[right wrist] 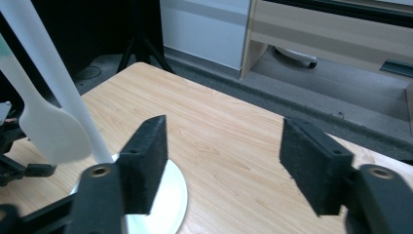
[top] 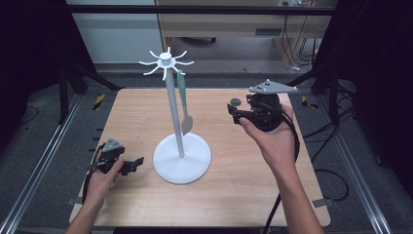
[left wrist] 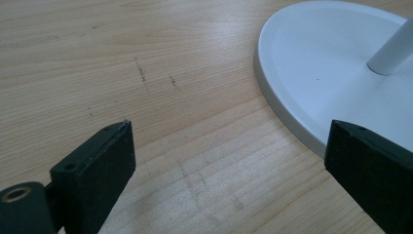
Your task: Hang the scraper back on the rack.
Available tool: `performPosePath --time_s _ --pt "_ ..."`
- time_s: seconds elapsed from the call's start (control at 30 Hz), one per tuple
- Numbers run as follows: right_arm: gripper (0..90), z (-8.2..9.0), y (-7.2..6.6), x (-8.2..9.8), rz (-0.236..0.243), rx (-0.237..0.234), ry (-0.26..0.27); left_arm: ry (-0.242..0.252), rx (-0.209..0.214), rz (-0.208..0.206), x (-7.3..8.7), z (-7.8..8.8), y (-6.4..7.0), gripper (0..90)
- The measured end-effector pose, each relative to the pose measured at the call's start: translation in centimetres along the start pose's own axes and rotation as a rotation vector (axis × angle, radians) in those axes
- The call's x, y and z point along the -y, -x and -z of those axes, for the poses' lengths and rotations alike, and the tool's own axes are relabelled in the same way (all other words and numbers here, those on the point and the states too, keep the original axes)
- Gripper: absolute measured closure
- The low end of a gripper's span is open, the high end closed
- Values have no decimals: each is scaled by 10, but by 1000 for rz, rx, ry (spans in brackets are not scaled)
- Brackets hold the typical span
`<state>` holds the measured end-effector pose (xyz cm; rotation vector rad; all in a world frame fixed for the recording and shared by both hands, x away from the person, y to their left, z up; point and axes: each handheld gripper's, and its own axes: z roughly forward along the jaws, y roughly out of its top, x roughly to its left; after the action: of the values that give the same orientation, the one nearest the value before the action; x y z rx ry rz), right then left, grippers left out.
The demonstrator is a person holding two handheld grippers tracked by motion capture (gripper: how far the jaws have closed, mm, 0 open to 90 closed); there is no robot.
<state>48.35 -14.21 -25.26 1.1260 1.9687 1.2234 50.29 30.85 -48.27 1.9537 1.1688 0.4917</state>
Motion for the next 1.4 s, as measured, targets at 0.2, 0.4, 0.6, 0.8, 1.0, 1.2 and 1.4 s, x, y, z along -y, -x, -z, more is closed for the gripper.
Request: performPosePath --time_s 0.2,0.4,0.6,0.8,1.0,1.2,1.4 --pt "229 2 8 6 -4 37 22 -1 2 -2 0 0 1 42" --pt "161 3 14 13 -17 73 28 0 0 0 0 0 0 42" --pt "108 5 22 26 -33 83 37 0 0 0 0 0 0 42" --pt "83 2 30 51 -66 94 31 1 0 1 0 0 0 42" --pt "79 -3 34 74 -82 103 7 0 -1 3 0 0 0 42" --pt "73 -9 35 94 -93 93 -15 1 -2 2 0 0 0 42" --pt "72 -18 35 117 -108 93 -48 0 -2 3 0 0 0 42"
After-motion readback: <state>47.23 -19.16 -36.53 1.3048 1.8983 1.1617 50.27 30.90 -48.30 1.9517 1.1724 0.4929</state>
